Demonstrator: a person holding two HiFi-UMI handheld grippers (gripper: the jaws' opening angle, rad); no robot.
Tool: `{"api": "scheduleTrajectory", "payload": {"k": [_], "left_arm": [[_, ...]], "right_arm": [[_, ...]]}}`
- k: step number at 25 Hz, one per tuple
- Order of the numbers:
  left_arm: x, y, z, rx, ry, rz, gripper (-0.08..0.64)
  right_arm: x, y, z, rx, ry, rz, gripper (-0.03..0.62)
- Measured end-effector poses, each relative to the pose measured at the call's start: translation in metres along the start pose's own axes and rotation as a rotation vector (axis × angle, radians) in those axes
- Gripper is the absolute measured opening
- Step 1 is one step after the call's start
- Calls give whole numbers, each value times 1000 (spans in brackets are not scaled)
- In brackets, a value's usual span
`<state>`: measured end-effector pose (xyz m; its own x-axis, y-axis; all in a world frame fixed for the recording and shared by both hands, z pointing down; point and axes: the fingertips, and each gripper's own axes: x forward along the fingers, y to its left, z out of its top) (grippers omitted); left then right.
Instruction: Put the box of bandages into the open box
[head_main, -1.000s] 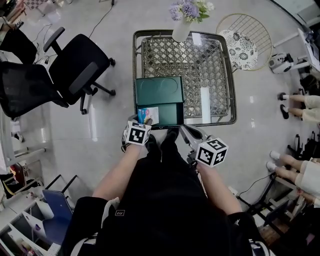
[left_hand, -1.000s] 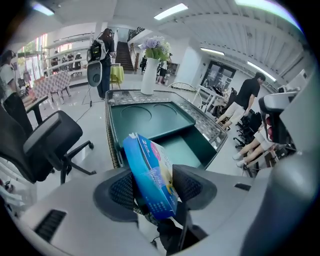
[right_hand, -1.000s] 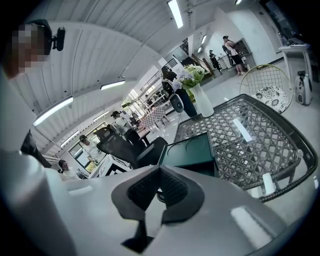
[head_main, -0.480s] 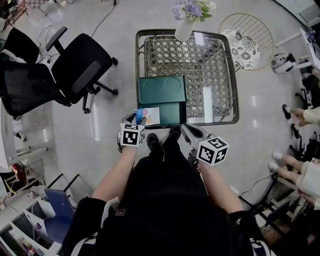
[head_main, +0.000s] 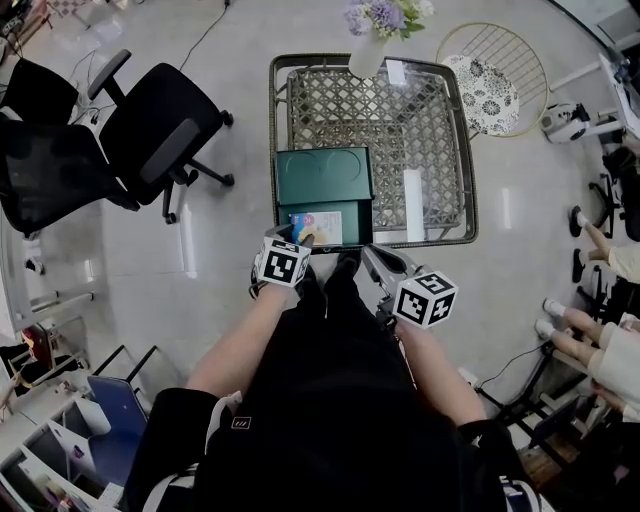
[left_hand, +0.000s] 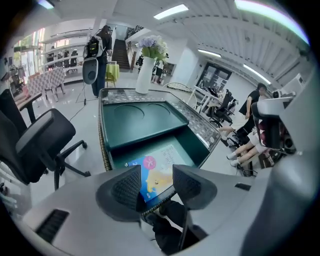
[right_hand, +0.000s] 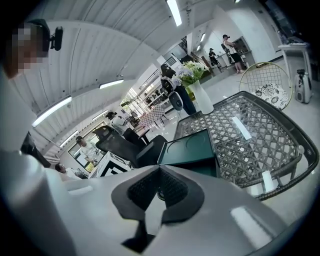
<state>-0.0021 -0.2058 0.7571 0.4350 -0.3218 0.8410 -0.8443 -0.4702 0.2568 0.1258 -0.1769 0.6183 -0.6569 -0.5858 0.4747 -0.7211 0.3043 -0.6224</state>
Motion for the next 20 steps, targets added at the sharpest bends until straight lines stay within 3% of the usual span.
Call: {"api": "scheduleTrajectory", "payload": {"k": [6,12,16,20], "left_arm": [[-14,6,15,11,-60,5,199],[-50,22,51,72,-199,53,194],[-84,27,75,112,-294,78,151],[-112,27,88,90,-374,74,100]], "right_arm": [[0,10,11,-28,-36,2,8],[-17,6,37,-63,-114,-31,8],[-35,7,61,-106,-169,-55,8],[-44,11,76,-143,-196,-54,8]]}}
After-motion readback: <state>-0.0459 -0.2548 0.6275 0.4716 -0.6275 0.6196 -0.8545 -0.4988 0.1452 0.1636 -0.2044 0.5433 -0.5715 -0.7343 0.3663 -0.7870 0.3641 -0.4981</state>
